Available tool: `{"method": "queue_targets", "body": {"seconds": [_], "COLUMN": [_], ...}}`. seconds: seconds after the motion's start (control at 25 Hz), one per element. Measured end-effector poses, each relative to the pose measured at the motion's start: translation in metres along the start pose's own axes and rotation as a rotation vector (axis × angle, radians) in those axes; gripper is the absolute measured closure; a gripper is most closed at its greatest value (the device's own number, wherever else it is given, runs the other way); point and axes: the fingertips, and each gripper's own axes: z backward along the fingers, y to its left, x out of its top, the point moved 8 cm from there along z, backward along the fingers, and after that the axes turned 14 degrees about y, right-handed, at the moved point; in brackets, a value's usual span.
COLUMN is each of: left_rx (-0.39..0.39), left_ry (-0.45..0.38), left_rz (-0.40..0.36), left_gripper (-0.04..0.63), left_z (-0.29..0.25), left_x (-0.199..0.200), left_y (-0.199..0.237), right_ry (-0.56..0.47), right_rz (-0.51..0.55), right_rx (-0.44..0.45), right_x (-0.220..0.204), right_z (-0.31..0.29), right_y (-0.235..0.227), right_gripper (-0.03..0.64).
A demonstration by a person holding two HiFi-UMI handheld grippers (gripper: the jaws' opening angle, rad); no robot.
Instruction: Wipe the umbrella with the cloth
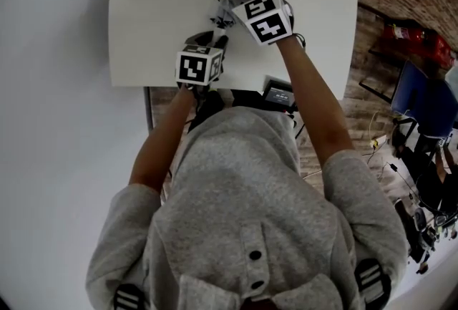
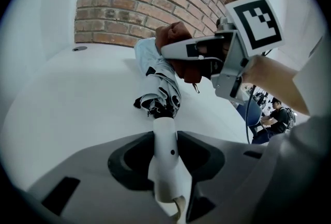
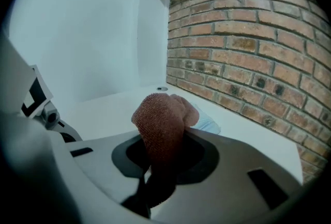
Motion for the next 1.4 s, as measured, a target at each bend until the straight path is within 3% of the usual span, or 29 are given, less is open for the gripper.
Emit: {"method": "queue_targets", "body": {"seconds": [0.28, 0.44, 0.56, 0.72, 0.8, 1.0, 1.2, 1.4], "left_rx": [0.0, 0.004, -0.001, 0.001, 0.007, 0.014, 0.003, 0.007], "left_ry": [-0.009, -0.009, -0.016, -0.007, -0.002, -0.015, -0.008, -0.003], "left_rz": [0.007, 0.01, 0.013, 0.018, 0.019, 0.006, 0.014, 0.017], "left_gripper": [0.446, 0.446, 0.446, 0.446, 0.446, 0.446, 0.446, 0.446], "left_z": [0.0, 0.0, 0.001, 0.001, 0.001, 0.002, 0.002, 0.004], "left_x": [-0.002, -0.002, -0.002, -0.002, -0.002, -0.001, -0.003, -0.003], "left_y": [-0.004, -0.004, -0.004, -0.006, -0.007, -0.006, -0.004, -0.005], "right_ry": [0.042, 0.073, 0.07, 0.046, 0.067, 0.222, 0.317, 0.313], "right_rz": [0.078, 0.04, -0.066, -0.342, -0.448, -0.386, -0.083, 0.04], "right_rx": [0.155, 0.346, 0.517, 0.742, 0.781, 0.605, 0.297, 0.105], "right_x": [-0.007, 0.003, 0.012, 0.023, 0.026, 0.034, 0.045, 0.055], "right_z": [0.001, -0.001, -0.001, -0.01, -0.019, -0.04, -0.044, -0.036], "right_y": [0.05, 0.066, 0.073, 0.072, 0.066, 0.05, 0.035, -0.003], "right_gripper": [0.517, 0.517, 0.517, 0.517, 0.517, 0.517, 0.517, 0.516]}}
